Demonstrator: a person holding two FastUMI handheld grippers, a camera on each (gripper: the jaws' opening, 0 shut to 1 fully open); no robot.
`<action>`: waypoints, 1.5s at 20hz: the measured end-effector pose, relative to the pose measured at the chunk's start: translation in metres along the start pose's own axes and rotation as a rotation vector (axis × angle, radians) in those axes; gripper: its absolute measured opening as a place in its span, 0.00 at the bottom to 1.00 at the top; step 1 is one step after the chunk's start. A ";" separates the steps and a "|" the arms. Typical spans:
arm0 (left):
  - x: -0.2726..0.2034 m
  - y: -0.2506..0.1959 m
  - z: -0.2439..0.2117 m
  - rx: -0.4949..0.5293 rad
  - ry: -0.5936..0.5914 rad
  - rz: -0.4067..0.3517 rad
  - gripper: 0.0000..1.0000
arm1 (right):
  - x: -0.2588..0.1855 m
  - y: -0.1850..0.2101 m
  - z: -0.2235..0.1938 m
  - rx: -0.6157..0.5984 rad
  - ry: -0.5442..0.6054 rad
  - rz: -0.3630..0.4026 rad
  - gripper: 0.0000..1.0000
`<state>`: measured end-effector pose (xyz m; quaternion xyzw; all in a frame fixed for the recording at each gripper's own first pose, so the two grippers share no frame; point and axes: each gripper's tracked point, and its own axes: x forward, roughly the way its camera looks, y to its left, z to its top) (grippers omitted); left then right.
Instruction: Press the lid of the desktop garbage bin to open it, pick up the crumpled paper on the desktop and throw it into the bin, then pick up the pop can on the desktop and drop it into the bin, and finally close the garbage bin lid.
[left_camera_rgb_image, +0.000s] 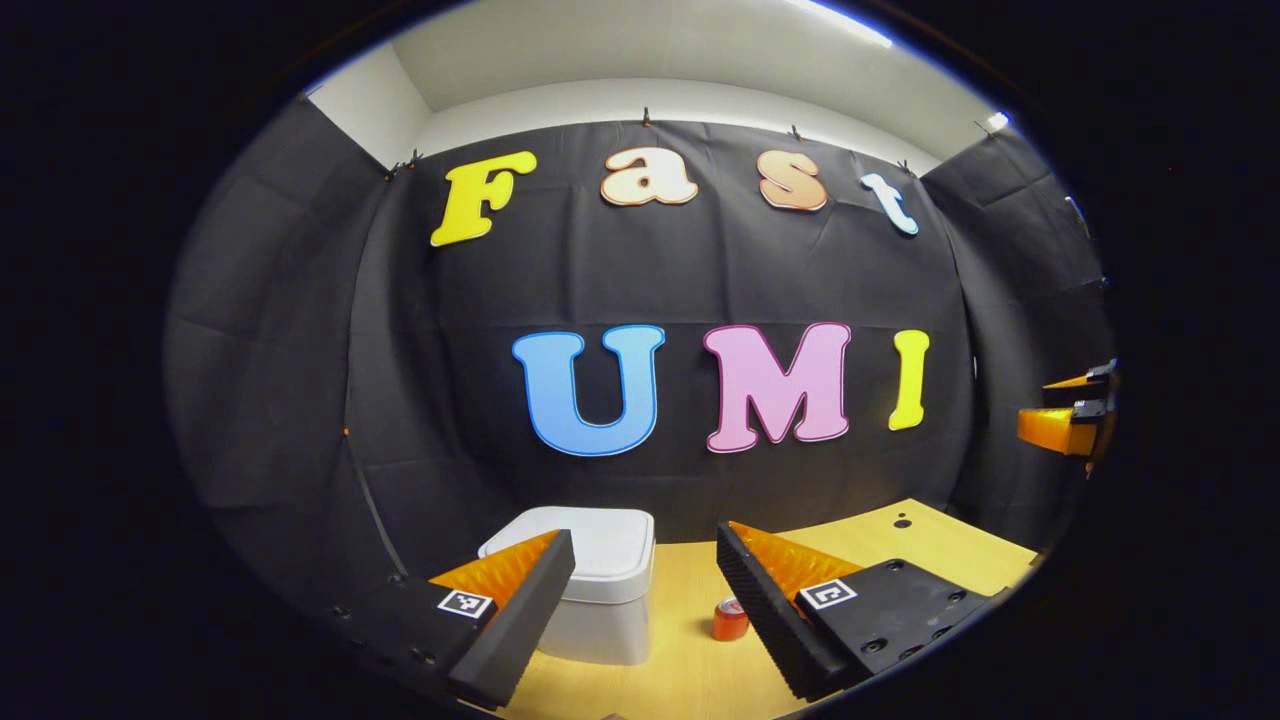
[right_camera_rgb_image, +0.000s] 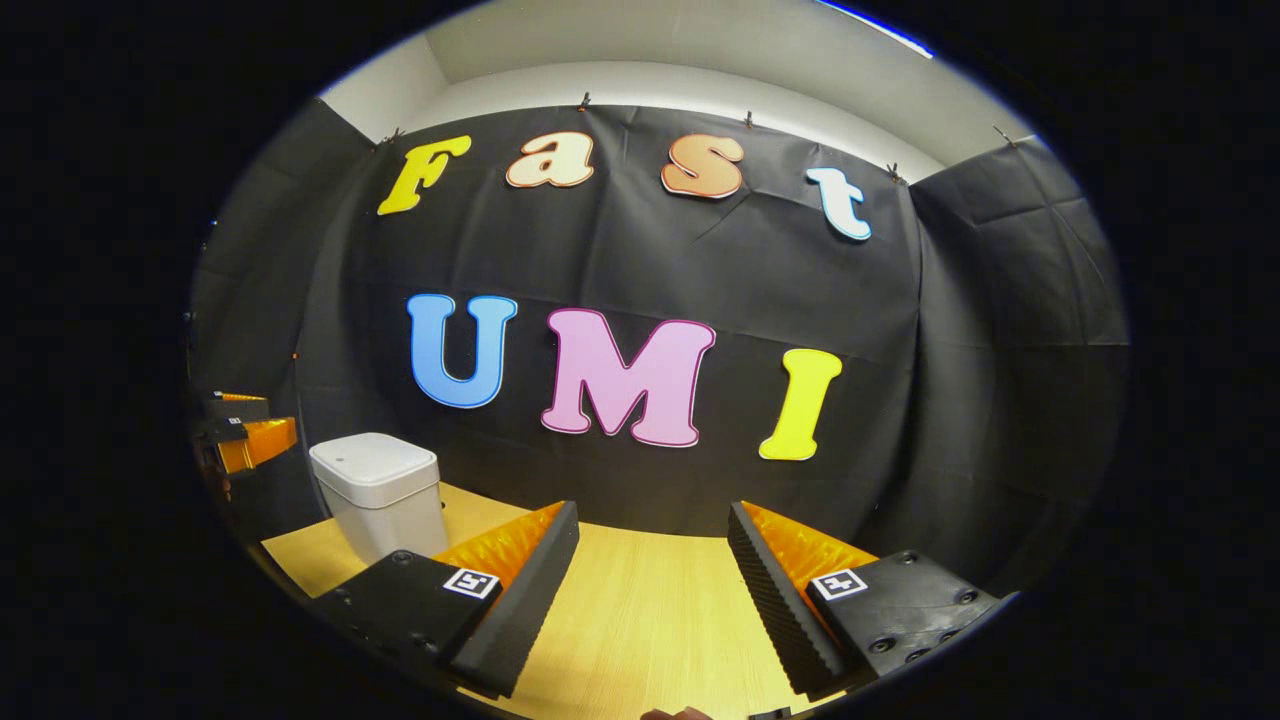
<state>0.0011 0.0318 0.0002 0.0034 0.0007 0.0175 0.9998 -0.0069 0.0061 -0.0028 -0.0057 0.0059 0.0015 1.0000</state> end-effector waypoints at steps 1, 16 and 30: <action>0.001 0.002 0.001 -0.006 0.002 -0.003 0.95 | -0.001 0.001 0.001 0.001 0.000 0.001 0.96; 0.028 0.037 -0.011 -0.053 0.036 -0.015 0.95 | -0.008 -0.002 -0.001 -0.021 0.013 -0.028 0.96; 0.059 0.059 -0.027 -0.059 0.062 -0.049 0.95 | 0.008 0.024 -0.006 -0.012 0.028 -0.003 0.97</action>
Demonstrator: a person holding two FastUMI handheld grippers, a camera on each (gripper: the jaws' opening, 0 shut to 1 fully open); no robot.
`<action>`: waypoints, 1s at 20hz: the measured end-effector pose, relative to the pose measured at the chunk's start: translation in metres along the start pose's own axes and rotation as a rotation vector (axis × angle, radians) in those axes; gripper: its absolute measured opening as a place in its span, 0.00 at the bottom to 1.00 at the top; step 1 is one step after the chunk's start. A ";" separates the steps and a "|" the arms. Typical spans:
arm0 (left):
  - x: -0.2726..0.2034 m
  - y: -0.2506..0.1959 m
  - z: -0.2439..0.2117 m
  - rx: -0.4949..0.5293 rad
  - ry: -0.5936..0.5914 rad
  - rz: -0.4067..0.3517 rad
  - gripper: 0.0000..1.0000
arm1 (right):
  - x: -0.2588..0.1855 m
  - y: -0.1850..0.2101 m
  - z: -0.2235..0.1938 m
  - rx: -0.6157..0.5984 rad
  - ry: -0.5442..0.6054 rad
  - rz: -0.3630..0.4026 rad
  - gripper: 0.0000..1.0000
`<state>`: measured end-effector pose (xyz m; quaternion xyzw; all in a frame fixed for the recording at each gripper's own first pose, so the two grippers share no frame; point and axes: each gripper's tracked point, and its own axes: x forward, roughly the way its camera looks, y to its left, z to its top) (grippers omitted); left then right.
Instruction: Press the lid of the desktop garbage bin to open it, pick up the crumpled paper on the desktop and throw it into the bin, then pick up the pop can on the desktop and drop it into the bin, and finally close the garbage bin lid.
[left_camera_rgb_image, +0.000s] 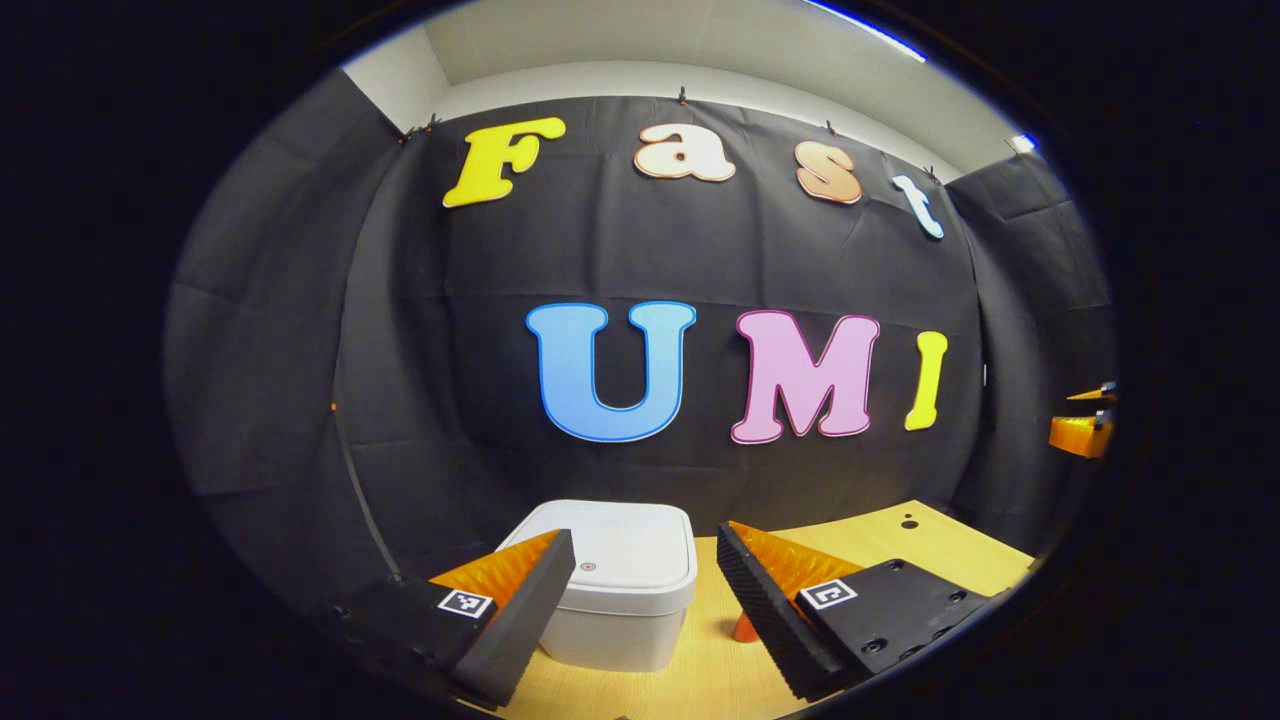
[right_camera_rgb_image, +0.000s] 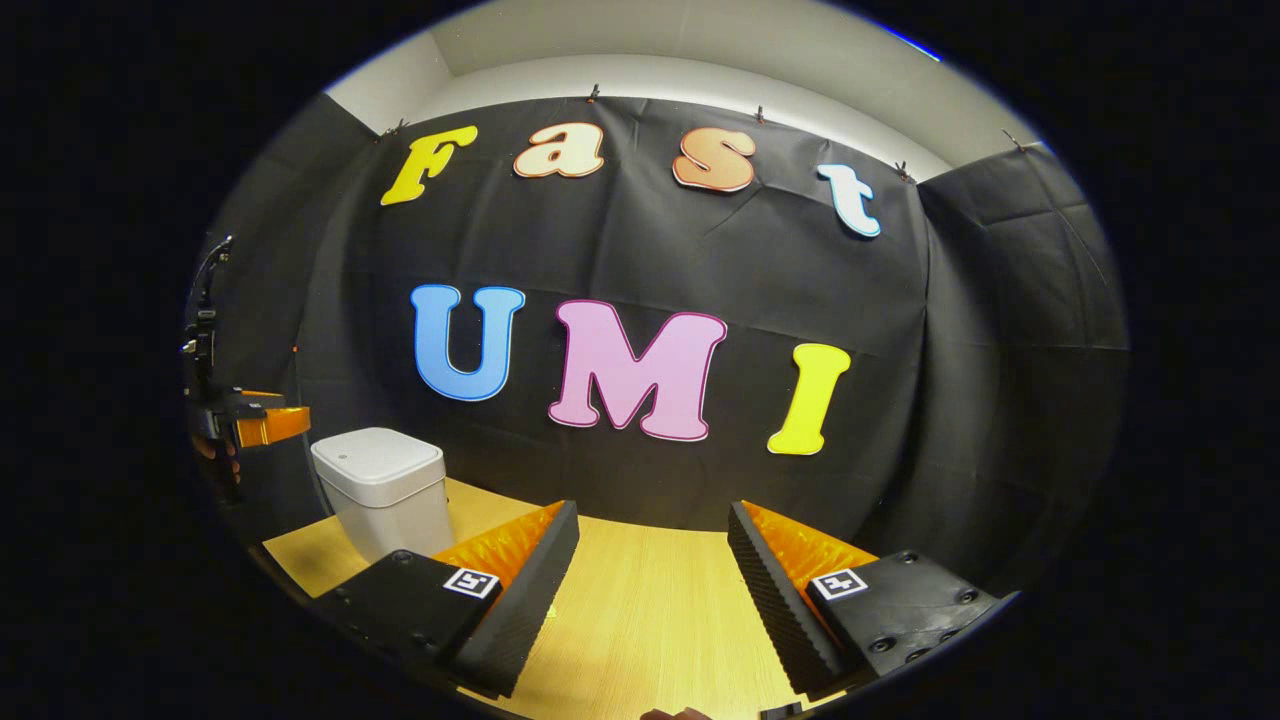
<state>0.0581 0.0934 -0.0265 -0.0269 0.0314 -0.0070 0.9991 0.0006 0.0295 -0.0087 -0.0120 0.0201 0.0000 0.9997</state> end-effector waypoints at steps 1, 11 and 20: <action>0.007 0.006 0.001 0.010 -0.001 0.004 0.93 | 0.000 0.001 -0.001 -0.002 0.004 0.000 0.97; 0.077 0.027 -0.028 -0.019 0.133 -0.055 0.06 | -0.007 -0.023 -0.003 -0.006 0.014 -0.065 0.97; 0.113 0.039 -0.101 -0.038 0.371 -0.061 0.07 | -0.013 -0.042 -0.015 -0.002 0.040 -0.111 0.97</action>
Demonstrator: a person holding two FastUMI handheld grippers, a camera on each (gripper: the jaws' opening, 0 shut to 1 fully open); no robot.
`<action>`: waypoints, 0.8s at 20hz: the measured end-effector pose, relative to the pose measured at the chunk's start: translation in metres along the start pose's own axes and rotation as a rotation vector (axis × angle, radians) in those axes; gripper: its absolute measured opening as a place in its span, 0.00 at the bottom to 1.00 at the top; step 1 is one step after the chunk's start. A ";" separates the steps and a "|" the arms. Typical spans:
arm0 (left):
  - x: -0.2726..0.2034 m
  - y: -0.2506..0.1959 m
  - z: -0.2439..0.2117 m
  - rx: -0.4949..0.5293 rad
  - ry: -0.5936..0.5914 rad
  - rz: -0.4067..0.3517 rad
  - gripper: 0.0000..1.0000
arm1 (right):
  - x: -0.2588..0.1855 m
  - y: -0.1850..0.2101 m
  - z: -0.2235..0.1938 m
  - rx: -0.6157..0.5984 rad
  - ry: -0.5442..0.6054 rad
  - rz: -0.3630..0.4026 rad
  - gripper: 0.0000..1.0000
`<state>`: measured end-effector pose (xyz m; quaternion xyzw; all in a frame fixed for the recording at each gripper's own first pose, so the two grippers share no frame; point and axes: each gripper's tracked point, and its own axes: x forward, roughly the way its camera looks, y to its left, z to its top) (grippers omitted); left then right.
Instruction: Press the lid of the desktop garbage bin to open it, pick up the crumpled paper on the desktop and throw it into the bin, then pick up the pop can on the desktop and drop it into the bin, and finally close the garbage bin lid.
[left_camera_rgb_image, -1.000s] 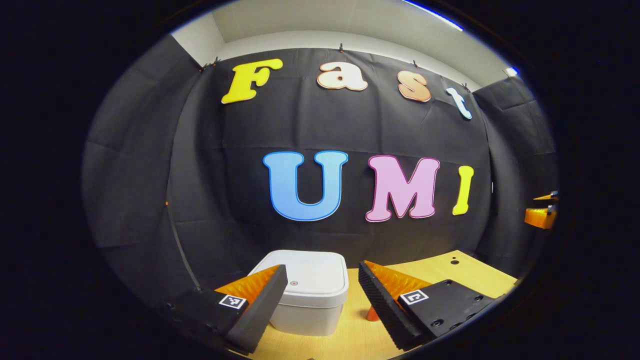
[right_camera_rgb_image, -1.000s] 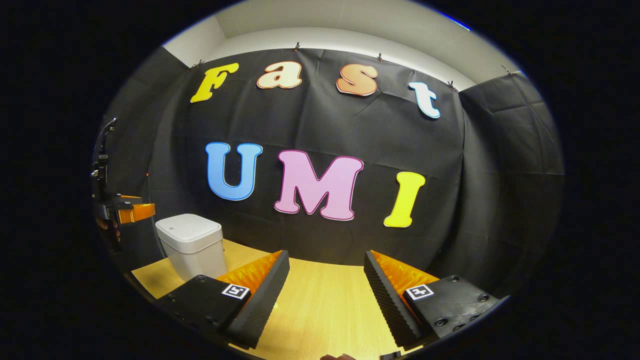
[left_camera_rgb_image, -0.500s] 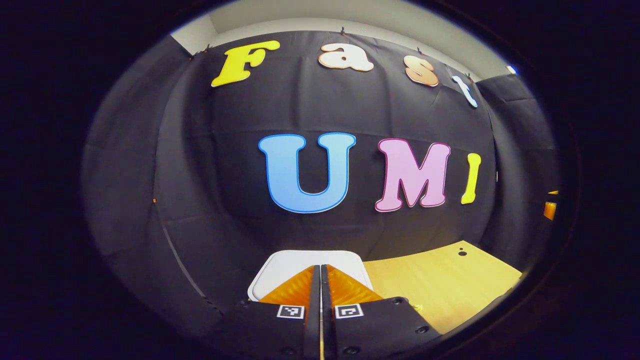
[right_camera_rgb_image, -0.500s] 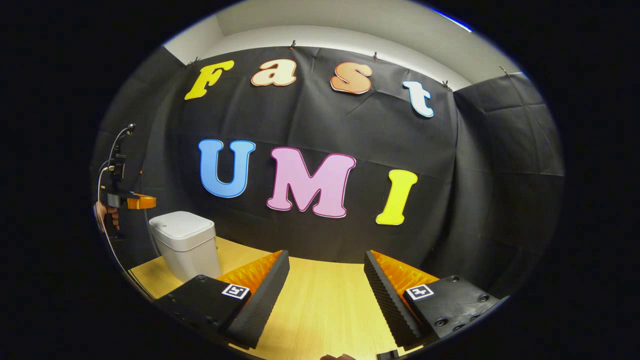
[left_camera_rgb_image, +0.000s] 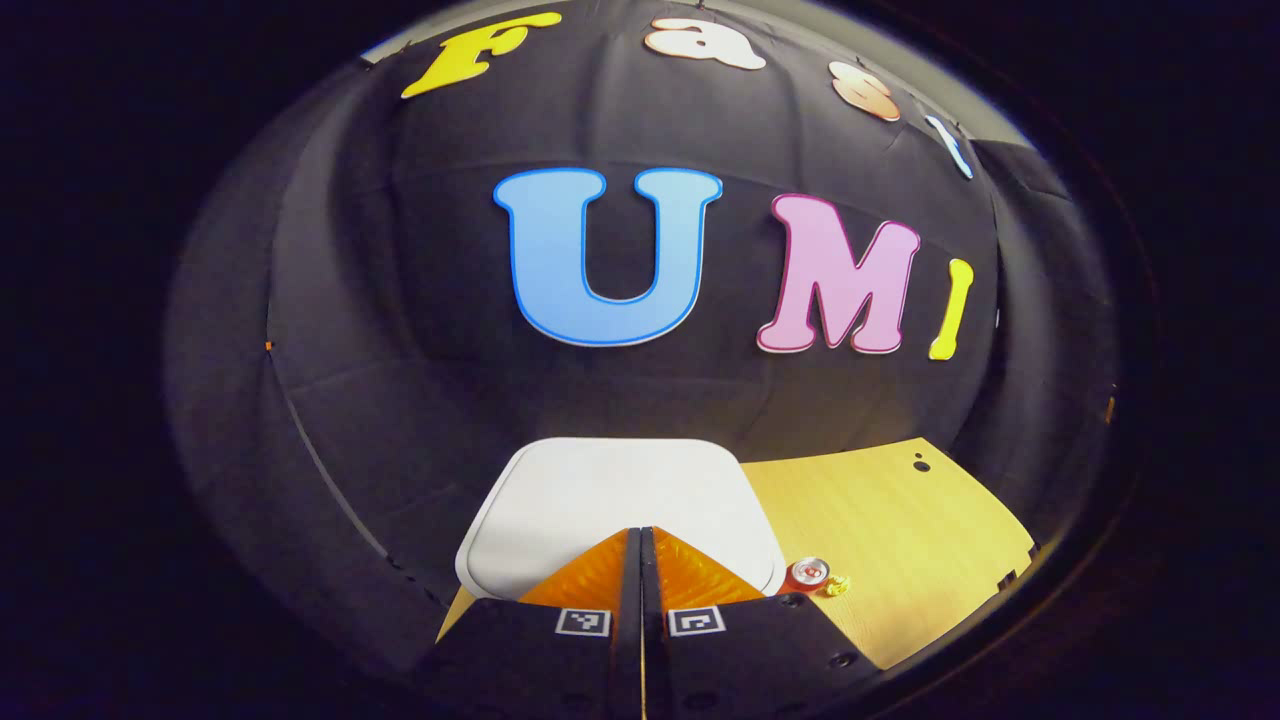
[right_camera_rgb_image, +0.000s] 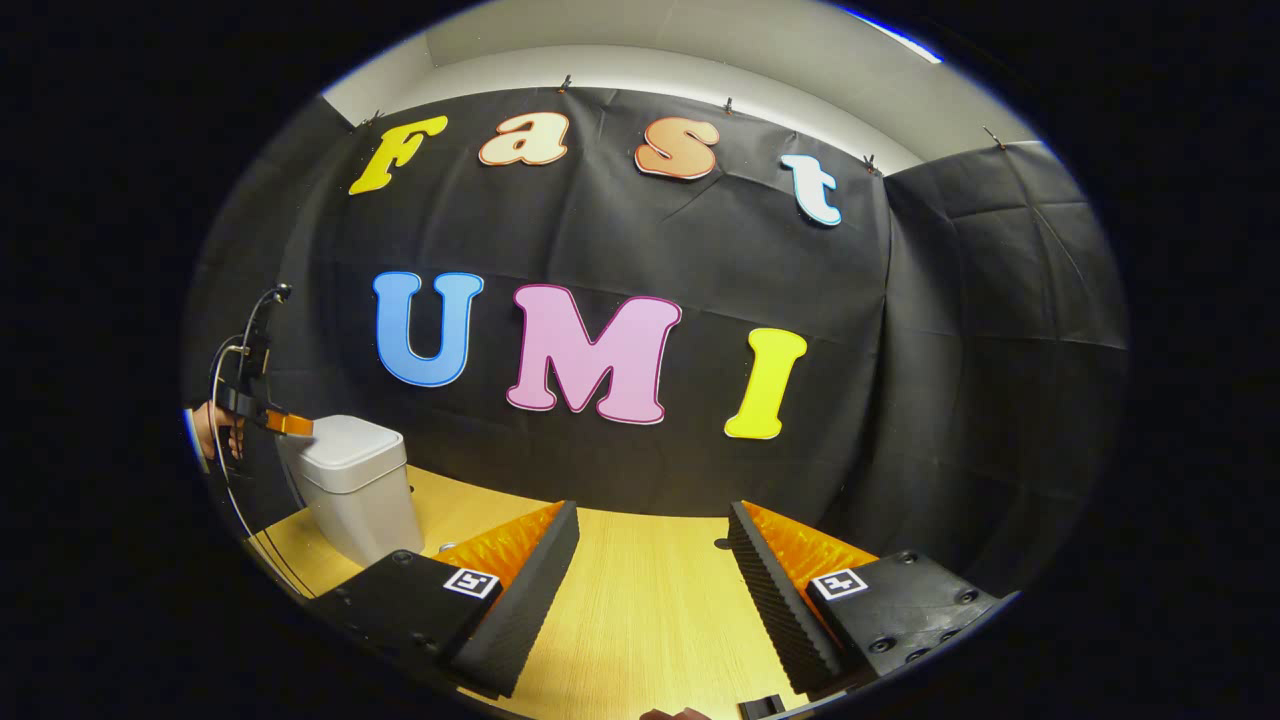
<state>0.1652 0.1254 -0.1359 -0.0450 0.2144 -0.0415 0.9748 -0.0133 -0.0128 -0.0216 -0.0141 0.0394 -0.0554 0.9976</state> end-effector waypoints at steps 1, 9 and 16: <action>0.002 0.001 -0.008 -0.003 0.021 -0.006 0.07 | -0.001 0.000 -0.001 -0.002 0.003 0.001 0.96; 0.002 0.003 -0.018 0.027 0.049 -0.002 0.07 | 0.000 0.010 -0.013 0.024 0.032 0.019 0.97; -0.002 0.008 -0.007 0.081 0.017 0.042 0.07 | 0.002 0.015 -0.005 0.020 0.018 0.027 0.96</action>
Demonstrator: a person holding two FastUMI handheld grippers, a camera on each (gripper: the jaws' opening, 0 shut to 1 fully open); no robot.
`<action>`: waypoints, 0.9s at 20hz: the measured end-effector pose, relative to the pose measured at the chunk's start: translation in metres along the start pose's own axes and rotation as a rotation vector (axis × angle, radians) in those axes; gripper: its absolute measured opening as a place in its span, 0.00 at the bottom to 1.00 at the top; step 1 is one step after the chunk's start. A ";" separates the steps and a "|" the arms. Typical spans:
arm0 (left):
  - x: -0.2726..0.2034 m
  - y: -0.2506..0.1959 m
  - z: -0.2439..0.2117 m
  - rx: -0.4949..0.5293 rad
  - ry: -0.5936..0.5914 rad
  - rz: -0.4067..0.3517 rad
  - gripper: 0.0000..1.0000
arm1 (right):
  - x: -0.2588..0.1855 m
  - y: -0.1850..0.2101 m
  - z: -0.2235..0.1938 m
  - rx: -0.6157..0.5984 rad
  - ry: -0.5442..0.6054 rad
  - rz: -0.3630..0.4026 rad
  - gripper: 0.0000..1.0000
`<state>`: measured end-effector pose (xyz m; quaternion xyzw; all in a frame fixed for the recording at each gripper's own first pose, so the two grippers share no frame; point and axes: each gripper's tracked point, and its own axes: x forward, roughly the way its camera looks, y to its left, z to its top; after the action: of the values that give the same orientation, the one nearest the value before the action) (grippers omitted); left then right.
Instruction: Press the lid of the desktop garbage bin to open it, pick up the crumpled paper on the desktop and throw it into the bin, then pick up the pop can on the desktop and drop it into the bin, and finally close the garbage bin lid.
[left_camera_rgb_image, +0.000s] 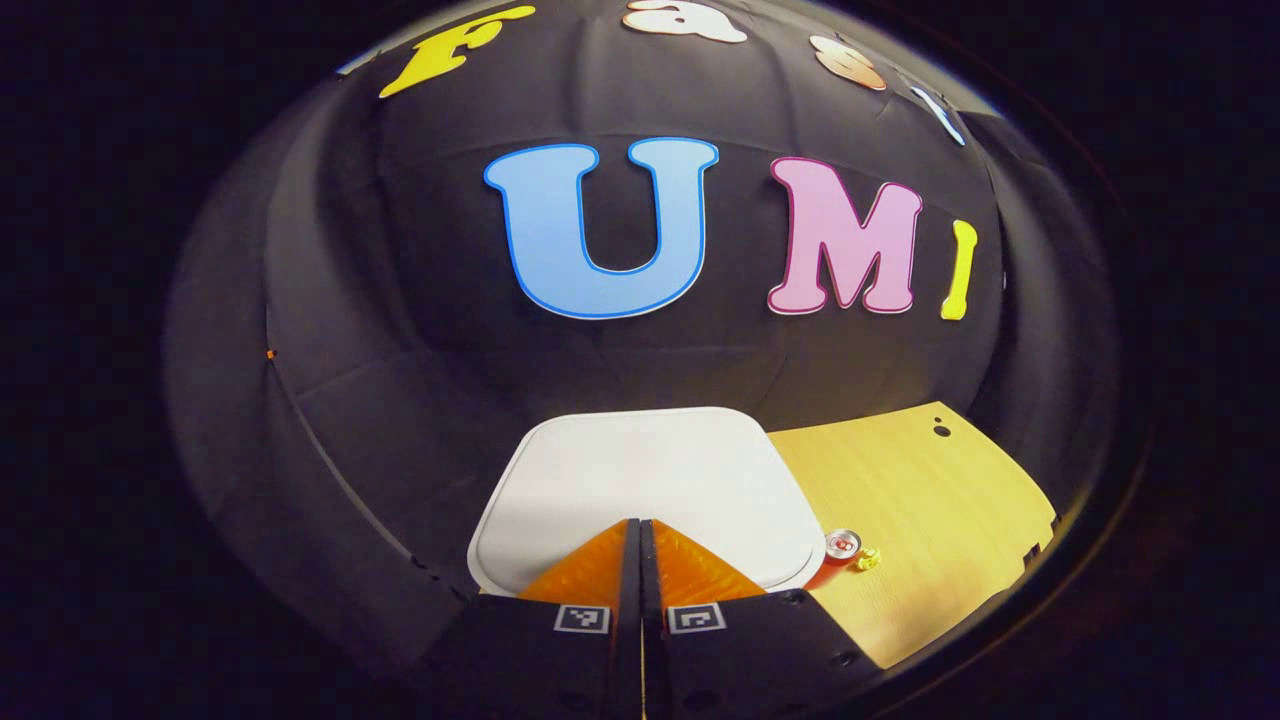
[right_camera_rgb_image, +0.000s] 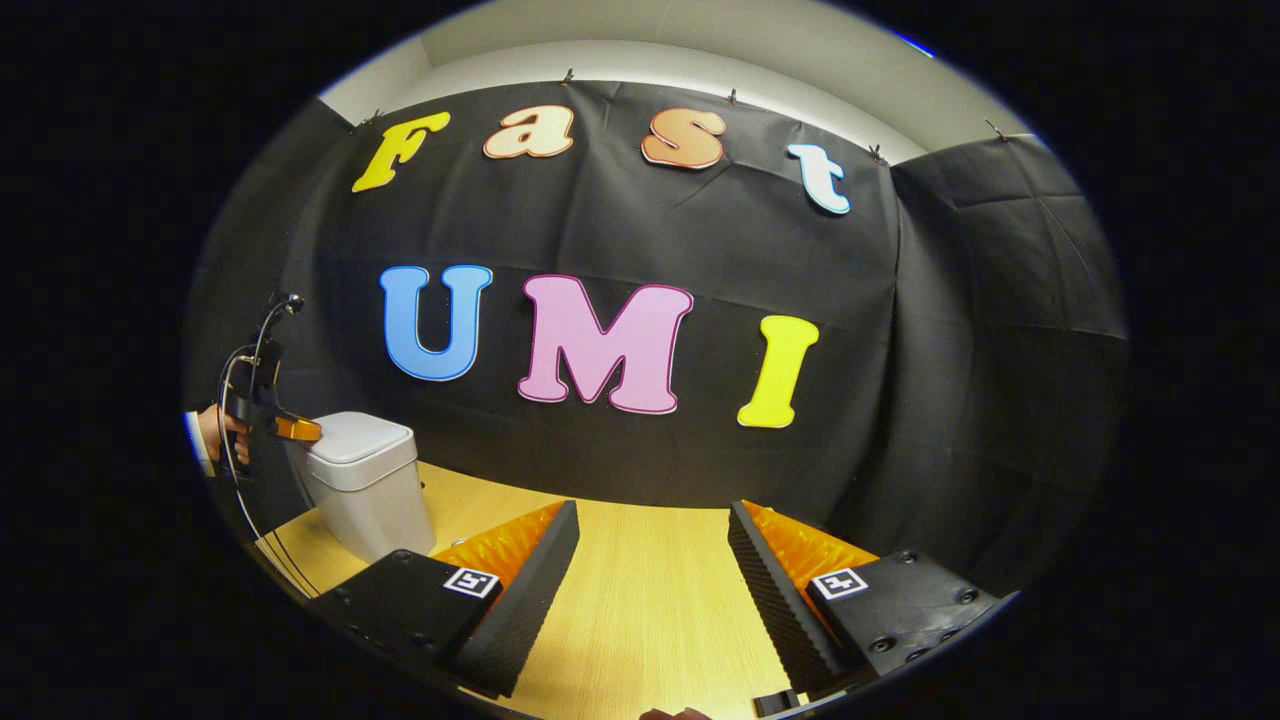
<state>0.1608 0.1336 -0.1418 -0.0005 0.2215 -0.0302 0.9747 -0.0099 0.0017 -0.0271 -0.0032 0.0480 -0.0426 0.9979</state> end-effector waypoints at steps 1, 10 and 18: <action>-0.001 0.001 0.003 -0.003 -0.009 0.002 0.07 | -0.001 0.000 0.003 0.001 -0.006 -0.002 0.97; -0.036 0.006 0.078 0.031 -0.222 0.030 0.06 | -0.015 -0.001 0.004 -0.022 -0.016 -0.014 0.96; -0.120 0.001 0.120 0.041 -0.394 0.054 0.07 | -0.010 0.027 0.009 -0.025 -0.040 0.068 0.97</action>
<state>0.1047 0.1406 0.0178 0.0195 0.0255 -0.0078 0.9995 -0.0165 0.0295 -0.0172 -0.0147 0.0288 -0.0081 0.9994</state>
